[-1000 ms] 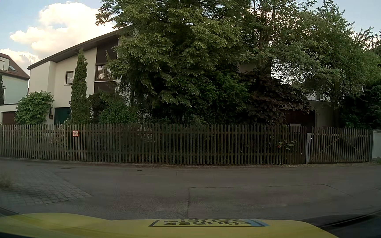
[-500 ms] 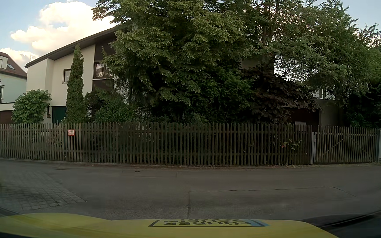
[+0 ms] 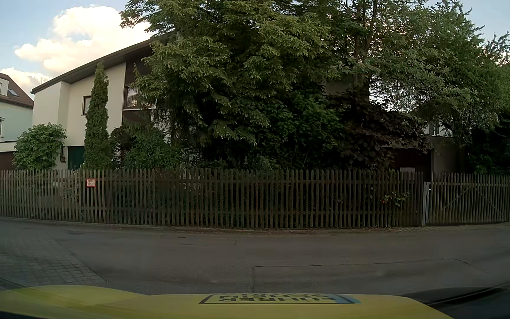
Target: Follow the waypoints while adhering to traffic rules and regulations
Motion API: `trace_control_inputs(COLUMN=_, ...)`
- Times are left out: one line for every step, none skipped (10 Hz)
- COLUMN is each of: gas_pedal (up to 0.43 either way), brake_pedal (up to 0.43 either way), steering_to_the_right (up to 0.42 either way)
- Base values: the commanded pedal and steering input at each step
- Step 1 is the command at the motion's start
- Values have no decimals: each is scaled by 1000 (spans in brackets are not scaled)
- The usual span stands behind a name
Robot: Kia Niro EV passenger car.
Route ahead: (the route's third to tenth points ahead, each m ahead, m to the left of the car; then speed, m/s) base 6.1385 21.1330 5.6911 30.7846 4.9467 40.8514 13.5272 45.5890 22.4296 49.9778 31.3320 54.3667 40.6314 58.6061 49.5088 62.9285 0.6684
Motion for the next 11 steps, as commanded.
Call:
trace_control_inputs(gas_pedal=0, brake_pedal=18, steering_to_the_right=-64)
trace_control_inputs(gas_pedal=0, brake_pedal=18, steering_to_the_right=-72)
trace_control_inputs(gas_pedal=0, brake_pedal=18, steering_to_the_right=-79)
trace_control_inputs(gas_pedal=0, brake_pedal=18, steering_to_the_right=-89)
trace_control_inputs(gas_pedal=0, brake_pedal=24, steering_to_the_right=-101)
trace_control_inputs(gas_pedal=0, brake_pedal=30, steering_to_the_right=-119)
trace_control_inputs(gas_pedal=0, brake_pedal=37, steering_to_the_right=-135)
trace_control_inputs(gas_pedal=0, brake_pedal=55, steering_to_the_right=-159)
trace_control_inputs(gas_pedal=0, brake_pedal=73, steering_to_the_right=-183)
trace_control_inputs(gas_pedal=0, brake_pedal=91, steering_to_the_right=-203)
trace_control_inputs(gas_pedal=0, brake_pedal=91, steering_to_the_right=-222)
